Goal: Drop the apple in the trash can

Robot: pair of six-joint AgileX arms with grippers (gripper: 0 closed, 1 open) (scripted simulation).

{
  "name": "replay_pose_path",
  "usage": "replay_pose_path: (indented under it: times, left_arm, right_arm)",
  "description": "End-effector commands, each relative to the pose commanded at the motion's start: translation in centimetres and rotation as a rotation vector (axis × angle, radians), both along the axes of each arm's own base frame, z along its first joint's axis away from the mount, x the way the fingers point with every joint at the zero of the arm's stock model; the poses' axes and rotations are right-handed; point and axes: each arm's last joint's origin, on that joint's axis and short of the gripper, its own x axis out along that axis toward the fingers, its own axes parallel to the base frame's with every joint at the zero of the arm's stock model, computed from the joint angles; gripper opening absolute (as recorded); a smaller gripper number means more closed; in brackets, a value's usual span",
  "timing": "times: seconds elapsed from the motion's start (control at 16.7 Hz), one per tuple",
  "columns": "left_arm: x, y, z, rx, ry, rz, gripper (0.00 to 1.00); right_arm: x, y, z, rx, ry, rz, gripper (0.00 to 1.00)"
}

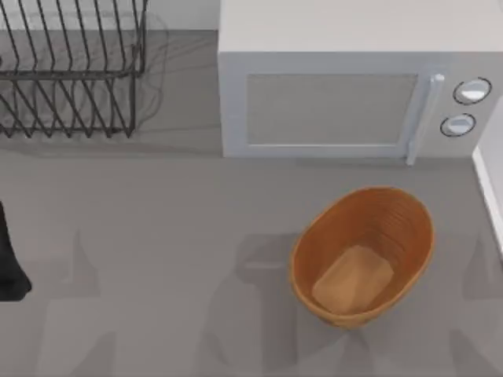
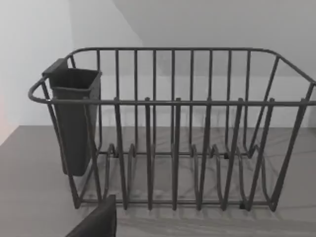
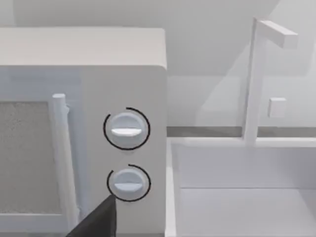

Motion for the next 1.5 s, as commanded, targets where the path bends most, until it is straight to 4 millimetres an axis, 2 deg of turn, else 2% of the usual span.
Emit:
replay_pose_path:
  times: [0.18,0.3,0.48,0.6,0.78,0.96,1.2,1.5]
  left_arm:
    - [0.0,0.0,0.2,0.01,0.009,0.003,1.0]
    - [0.1,0.1,1.0,0.061,0.054,0.012,1.0]
    - [0.7,0.4,3.0,0.195,0.192,0.02,1.0]
    - [1.8,0.6,4.4,0.309,0.335,0.007,1.0]
    - [4.8,1.2,5.9,0.491,0.613,-0.064,1.0]
    - [8.8,2.1,6.0,0.654,0.905,-0.207,1.0]
    - [14.0,3.4,4.9,0.812,1.199,-0.458,1.0]
    - [18.9,5.0,2.7,0.912,1.393,-0.742,1.0]
  right_arm:
    - [0.0,0.0,0.0,0.0,0.0,0.0,1.0]
    - [0.0,0.0,0.0,0.0,0.0,0.0,1.0]
    - [0.0,0.0,0.0,0.0,0.0,0.0,1.0]
    - [0.0,0.0,0.0,0.0,0.0,0.0,1.0]
    - [0.0,0.0,0.0,0.0,0.0,0.0,1.0]
    - [0.0,0.0,0.0,0.0,0.0,0.0,1.0]
    - [0.0,0.0,0.0,0.0,0.0,0.0,1.0]
    - [0.0,0.0,0.0,0.0,0.0,0.0,1.0]
